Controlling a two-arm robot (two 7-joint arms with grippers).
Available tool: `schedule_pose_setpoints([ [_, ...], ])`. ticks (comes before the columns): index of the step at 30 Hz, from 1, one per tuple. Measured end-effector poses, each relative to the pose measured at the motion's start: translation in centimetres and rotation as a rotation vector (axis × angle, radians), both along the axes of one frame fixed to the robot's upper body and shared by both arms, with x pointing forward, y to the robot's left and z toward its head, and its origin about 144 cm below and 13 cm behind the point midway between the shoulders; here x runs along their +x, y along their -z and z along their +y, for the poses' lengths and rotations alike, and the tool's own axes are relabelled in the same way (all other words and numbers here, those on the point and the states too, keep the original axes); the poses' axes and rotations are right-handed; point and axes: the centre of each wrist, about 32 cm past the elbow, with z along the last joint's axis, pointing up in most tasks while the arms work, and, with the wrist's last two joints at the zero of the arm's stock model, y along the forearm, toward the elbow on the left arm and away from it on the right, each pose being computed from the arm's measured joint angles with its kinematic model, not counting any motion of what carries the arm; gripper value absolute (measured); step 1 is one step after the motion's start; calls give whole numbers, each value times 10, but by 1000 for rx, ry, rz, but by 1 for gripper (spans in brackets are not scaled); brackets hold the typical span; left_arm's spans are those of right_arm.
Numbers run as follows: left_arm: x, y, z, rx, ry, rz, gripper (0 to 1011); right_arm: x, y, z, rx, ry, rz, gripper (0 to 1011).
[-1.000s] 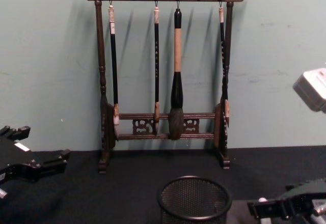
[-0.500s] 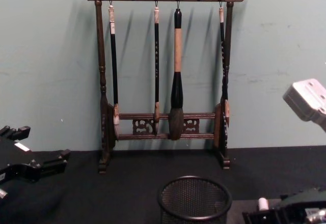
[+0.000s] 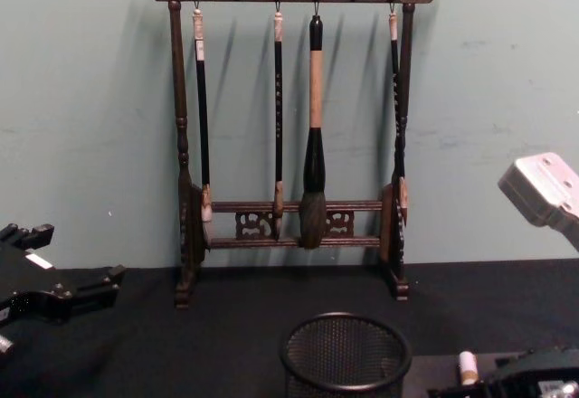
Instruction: Pick up the water-based marker from the table and place it into the pen holder.
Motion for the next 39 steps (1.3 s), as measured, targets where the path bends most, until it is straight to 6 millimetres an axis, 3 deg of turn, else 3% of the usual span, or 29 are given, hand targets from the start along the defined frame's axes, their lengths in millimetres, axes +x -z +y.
schedule_pose_setpoints([
  [39, 0, 0, 0, 0, 0, 0, 1001, 1, 5, 2, 12, 4, 21, 1002],
])
